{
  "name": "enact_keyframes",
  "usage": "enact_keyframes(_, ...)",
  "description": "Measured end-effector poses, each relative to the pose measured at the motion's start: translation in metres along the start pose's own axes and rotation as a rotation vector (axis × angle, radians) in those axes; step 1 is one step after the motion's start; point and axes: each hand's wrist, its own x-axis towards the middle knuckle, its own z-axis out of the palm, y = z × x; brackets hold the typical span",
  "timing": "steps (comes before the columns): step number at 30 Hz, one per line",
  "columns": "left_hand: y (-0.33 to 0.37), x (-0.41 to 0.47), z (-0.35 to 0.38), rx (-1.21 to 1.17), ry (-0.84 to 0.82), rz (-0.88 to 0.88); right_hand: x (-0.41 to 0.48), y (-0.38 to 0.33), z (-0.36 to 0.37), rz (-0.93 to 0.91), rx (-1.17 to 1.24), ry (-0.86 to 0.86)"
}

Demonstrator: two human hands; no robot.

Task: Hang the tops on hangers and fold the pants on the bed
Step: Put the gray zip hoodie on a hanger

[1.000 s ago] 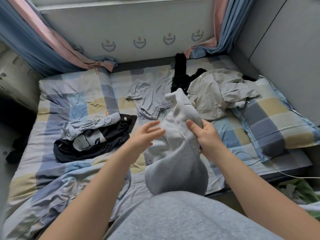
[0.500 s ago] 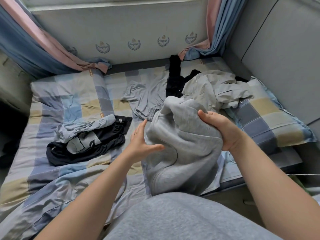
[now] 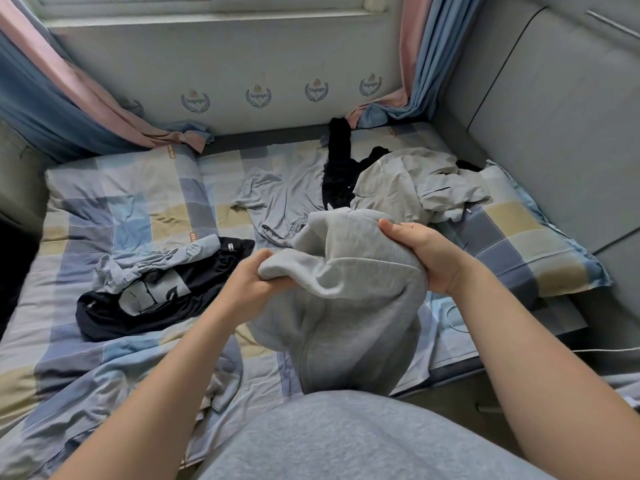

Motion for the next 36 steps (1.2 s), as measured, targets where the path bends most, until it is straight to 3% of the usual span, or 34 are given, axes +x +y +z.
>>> enact_keyframes(5,0.037,-0.002,-0.024,0.055,0.006,0.045,0.024,0.018,-0.003,-0.067,-0.32,0.44)
enact_keyframes(7,0.049,0.0,-0.034,0.113,0.025,0.001,0.03,0.024,0.001,-0.117,-0.416,0.537)
enact_keyframes(10,0.063,0.001,-0.038,0.059,0.148,-0.104,0.026,0.031,0.017,-0.151,-0.49,0.466)
enact_keyframes(15,0.089,0.001,-0.029,-0.263,0.263,-0.23,0.008,0.05,0.058,-0.093,-0.541,-0.01)
enact_keyframes(18,0.109,-0.002,-0.021,-0.438,0.279,-0.252,0.011,0.07,0.081,-0.13,-0.628,-0.118)
enact_keyframes(24,0.136,-0.007,-0.007,-0.646,0.295,-0.288,0.032,0.08,0.111,-0.325,-0.598,-0.053)
enact_keyframes(33,0.108,-0.001,-0.037,-0.855,0.296,-0.263,0.054,0.077,0.062,-0.186,-0.733,0.167)
enact_keyframes(36,0.089,0.003,-0.032,-0.76,0.21,-0.272,0.055,0.067,0.053,-0.116,-0.621,0.309)
